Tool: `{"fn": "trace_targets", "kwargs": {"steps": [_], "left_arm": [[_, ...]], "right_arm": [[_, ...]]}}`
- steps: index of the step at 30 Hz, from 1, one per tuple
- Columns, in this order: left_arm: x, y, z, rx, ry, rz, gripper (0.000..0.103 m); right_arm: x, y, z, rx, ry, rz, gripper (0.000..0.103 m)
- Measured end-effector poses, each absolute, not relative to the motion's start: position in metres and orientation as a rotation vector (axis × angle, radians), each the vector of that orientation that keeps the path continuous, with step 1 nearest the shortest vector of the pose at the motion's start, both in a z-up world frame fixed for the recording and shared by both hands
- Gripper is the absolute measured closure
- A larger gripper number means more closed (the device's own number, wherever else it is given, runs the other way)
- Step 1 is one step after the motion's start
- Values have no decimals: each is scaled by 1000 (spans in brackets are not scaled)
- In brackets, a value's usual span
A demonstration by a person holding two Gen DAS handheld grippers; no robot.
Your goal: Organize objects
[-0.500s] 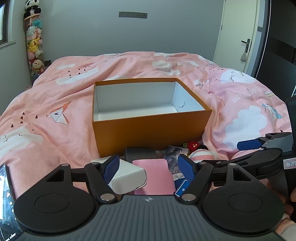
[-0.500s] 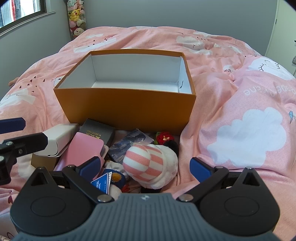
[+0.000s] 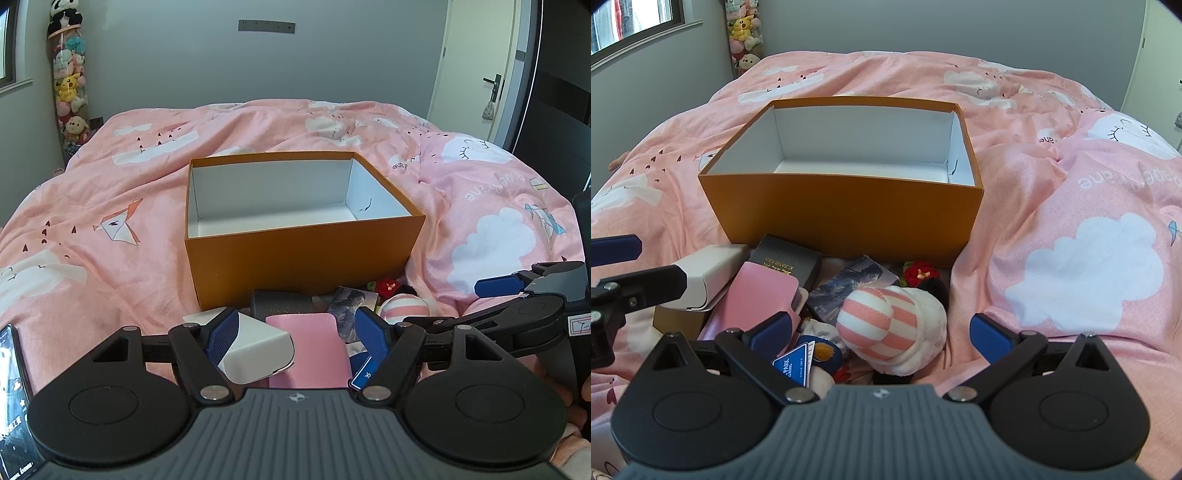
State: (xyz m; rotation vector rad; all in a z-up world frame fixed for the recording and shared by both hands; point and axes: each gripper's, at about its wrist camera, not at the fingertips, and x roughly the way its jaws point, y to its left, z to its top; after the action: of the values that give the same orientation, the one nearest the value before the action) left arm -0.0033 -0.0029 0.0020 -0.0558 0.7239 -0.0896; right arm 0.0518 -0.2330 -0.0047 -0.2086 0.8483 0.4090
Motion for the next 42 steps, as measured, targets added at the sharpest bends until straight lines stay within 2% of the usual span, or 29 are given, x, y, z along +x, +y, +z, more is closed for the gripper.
{"fn": "trace_targets", "kwargs": {"steps": [10,15,16,20,29,32,36,42], "left_arm": [[-3,-2,2,-59,735,-95,18],[0,10,1,-96,764,-102,28],[1,12,1,-100,772,-97,30],[5,23,-3,-123,815,-86,32],[24,59,-18,-315,899,-40,30],[34,73,-27,-397,935,-21,27],[51,88,-37,-470,983,7,25],[76,105,-60,-598,1068,13,24]], "right_arm": [[52,-233,-7,-200,862,413,1],[56,-231,-6,-191,876,450,1],[57,-230,-6,-195,877,459,4],[60,-221,-7,-216,905,521,26],[70,-194,2,-265,894,638,37],[79,-180,0,-275,918,687,48],[90,-160,-9,-346,918,715,51],[110,-135,-23,-412,937,771,62]]}}
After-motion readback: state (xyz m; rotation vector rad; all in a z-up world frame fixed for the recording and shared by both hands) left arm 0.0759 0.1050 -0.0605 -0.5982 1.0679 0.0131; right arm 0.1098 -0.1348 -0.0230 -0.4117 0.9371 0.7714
